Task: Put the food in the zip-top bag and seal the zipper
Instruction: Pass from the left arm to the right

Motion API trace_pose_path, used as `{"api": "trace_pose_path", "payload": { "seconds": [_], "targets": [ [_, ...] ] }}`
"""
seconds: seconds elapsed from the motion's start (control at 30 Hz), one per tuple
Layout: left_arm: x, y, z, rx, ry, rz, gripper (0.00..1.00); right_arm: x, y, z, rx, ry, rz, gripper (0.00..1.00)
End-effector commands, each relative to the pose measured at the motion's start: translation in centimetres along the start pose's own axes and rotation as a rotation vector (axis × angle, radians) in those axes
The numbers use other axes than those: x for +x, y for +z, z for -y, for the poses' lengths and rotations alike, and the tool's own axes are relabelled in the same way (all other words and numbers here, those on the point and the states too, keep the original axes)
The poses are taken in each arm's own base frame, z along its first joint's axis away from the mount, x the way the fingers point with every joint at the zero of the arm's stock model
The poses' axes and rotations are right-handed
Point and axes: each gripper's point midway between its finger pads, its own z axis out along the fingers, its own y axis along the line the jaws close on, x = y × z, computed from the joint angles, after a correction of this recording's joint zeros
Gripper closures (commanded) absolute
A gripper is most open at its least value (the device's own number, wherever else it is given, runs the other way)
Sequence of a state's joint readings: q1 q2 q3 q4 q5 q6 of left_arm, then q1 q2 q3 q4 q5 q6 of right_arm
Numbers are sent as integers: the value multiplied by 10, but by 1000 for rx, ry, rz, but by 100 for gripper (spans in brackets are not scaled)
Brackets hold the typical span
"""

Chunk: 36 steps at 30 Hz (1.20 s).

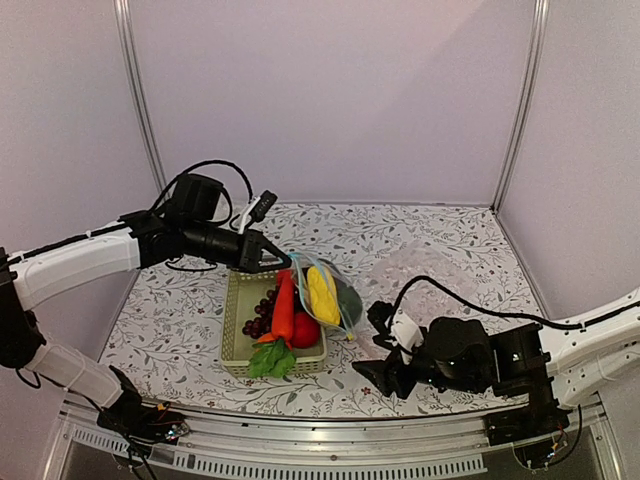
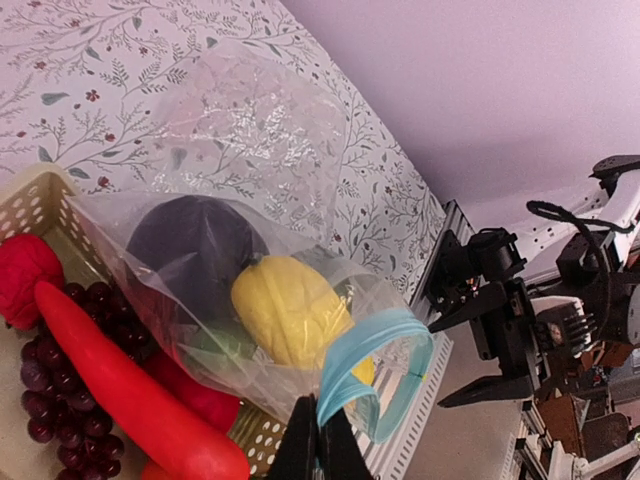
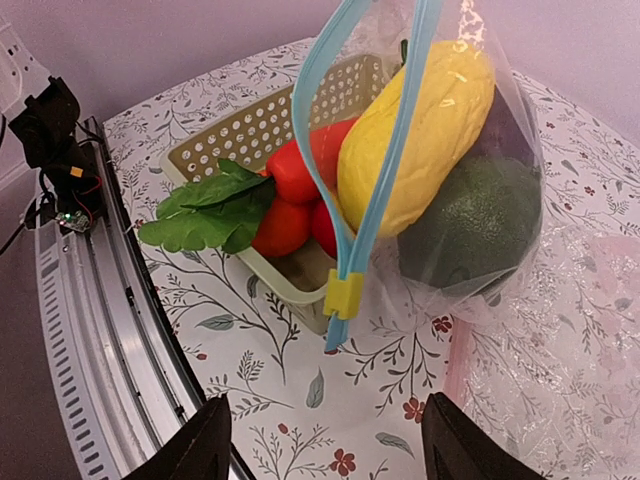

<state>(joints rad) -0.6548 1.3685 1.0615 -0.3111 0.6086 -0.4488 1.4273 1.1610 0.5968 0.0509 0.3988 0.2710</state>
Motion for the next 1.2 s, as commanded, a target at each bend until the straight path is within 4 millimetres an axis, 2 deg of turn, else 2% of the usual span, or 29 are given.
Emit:
{"api": "trace_pose_path", "payload": {
  "seconds": [0.0,0.27,0.5,0.93,1.1,1.17],
  "targets": [
    [-22,-17,12,31,-2,69,100,-20,8,-5,56,-31,68,36],
    [-22,-22,10,26,-10,75,100,-19,25,3,146,-58,84,48],
    [-21,-22,8,24,-16,71,100,-20,29,7,180,-78,102,59],
    [-21,-22,7,27,-18,67,100,-20,53,21,189,-69,96,69],
    [-21,-22,7,27,-19,67,100,-19,57,26,196,-56,93,84],
    [-21,-22,6,24,-22,65,100,-22,55,27,195,-51,102,86]
  ]
}}
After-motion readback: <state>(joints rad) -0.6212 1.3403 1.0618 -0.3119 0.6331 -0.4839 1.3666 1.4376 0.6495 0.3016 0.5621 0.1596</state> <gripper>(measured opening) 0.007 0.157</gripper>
